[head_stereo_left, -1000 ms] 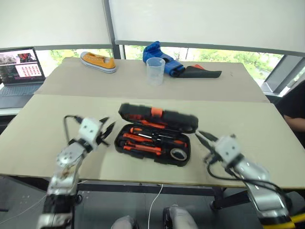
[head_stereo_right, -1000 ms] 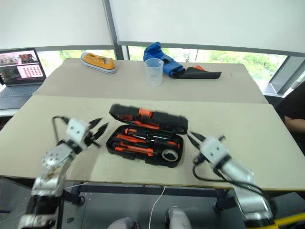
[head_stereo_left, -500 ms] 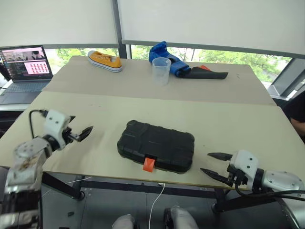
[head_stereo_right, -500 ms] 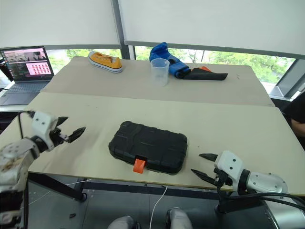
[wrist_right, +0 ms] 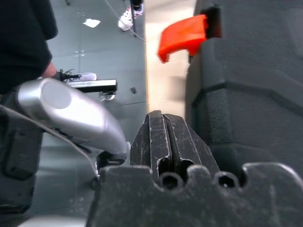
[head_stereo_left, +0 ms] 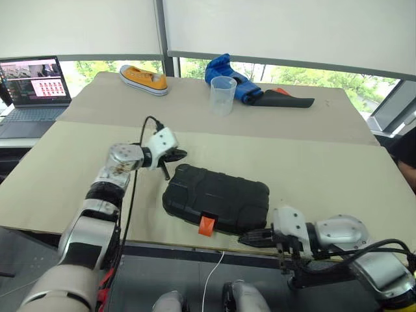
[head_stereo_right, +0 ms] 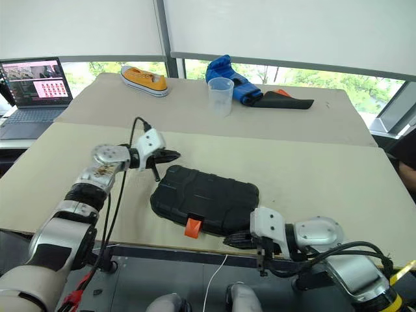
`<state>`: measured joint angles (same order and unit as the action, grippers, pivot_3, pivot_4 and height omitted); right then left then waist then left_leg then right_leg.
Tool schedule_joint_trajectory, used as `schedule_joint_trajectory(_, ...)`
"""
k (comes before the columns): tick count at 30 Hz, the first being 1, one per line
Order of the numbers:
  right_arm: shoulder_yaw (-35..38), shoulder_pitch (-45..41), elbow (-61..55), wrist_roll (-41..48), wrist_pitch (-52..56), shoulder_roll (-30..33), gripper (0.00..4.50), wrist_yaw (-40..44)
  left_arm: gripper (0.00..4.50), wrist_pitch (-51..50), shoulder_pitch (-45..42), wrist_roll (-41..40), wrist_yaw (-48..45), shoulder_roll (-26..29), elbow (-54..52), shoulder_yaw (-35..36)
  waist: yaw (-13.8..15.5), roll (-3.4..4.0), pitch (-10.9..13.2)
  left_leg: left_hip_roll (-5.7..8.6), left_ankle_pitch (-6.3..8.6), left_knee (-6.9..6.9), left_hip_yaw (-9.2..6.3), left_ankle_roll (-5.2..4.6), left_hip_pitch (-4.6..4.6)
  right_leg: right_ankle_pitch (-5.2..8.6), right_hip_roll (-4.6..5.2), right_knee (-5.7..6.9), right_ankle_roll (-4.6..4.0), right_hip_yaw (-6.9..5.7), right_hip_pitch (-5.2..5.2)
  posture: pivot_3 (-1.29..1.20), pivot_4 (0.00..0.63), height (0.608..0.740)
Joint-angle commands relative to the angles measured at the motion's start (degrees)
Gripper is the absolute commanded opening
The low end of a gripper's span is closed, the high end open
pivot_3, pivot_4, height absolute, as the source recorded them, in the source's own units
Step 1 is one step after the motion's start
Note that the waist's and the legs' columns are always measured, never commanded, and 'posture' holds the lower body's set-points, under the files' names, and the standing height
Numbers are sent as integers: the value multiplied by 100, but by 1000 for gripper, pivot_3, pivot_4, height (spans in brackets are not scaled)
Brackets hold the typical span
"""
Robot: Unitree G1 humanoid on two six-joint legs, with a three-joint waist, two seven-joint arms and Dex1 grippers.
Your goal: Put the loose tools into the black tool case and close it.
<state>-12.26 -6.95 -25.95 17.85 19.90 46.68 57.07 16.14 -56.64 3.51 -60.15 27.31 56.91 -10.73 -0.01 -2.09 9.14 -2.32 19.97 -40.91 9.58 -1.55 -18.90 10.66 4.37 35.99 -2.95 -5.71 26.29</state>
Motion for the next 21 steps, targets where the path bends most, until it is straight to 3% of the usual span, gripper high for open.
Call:
schedule_joint_trajectory(1,240,-464,983,-1086,-227,-30,0,-981,46,451,54,-51,-1156,163,-195,-187,-21,-2,1,-19,0,-8,0,0,-3,0,0,2,1,-2,1,0,150,724)
schedule_joint_trajectory(7,696,-756,1920,-1226,-286,-65,0,-1280,46,91,384,-421,-2012,424,-913,-38,-14,1,0,-26,0,-37,1,-3,-15,20,4,12,50,2,7,0,150,724)
schedule_joint_trajectory(11,1186,-505,1466,-425,80,-73,0,-779,46,-944,2,-832,-1997,505,-1033,395,-1,1,0,-31,0,-40,4,-2,-38,-1,-2,13,6,-17,27,0,150,724)
schedule_joint_trajectory(16,1536,83,517,465,651,289,0,-22,46,-3063,-23,-1708,-2676,474,-2530,473,-1,3,0,-30,-1,-42,-6,-2,-45,0,-1,9,8,-30,23,0,150,724)
schedule_joint_trajectory(19,1482,239,57,755,875,379,0,153,46,-3075,422,-1597,-2726,427,-3449,101,-2,4,-1,-29,0,-43,-20,-3,-40,15,3,9,34,-27,15,0,150,724)
schedule_joint_trajectory(21,1237,49,-143,813,1082,166,0,-57,46,-2406,780,-1050,-2642,446,-3728,-390,-25,5,-2,-28,0,-39,-40,-2,-28,22,1,13,47,-6,6,0,150,724)
